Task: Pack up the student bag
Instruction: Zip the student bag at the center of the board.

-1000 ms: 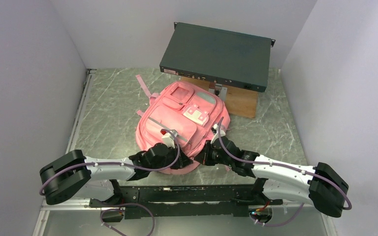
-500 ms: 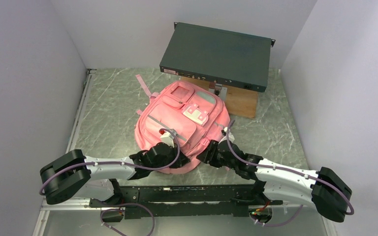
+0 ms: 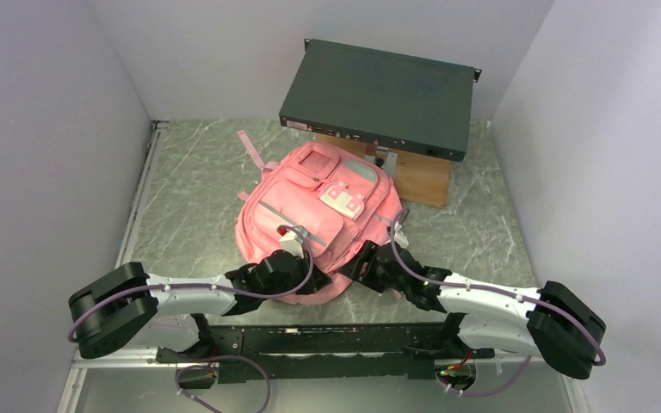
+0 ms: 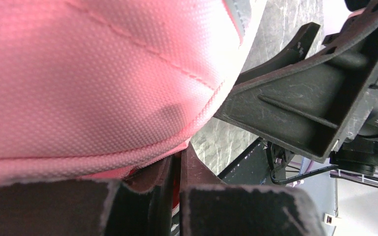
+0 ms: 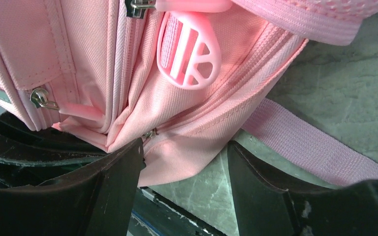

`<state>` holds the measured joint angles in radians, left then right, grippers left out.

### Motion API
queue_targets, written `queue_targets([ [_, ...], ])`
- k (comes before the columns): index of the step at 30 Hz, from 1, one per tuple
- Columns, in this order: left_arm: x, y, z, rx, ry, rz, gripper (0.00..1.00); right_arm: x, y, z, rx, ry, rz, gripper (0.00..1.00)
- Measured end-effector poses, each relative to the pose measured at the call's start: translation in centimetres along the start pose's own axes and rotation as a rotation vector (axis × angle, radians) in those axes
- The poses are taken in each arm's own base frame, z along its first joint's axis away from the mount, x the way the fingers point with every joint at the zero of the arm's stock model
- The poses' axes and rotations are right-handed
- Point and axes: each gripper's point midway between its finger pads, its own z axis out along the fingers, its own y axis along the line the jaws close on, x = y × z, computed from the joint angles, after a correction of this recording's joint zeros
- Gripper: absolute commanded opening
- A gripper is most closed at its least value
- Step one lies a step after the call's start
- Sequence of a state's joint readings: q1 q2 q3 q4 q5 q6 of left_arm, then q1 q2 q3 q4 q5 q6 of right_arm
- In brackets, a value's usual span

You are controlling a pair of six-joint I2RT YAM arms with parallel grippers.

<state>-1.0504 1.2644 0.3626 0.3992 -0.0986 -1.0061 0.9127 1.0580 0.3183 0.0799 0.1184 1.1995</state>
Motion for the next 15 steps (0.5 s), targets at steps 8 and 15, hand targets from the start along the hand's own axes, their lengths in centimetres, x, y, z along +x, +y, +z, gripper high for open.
queue_targets([
  [8,-0.4,-0.5,-0.8,0.047,-0.024,-0.004,0.00,-0.6,-0.2,1.0,0.000,-0.011,0.062,0.00],
  [15,-1.1,-0.4,-2.2,0.061,-0.061,-0.015,0.00,-0.5,0.4,0.5,-0.112,-0.027,0.115,0.00],
])
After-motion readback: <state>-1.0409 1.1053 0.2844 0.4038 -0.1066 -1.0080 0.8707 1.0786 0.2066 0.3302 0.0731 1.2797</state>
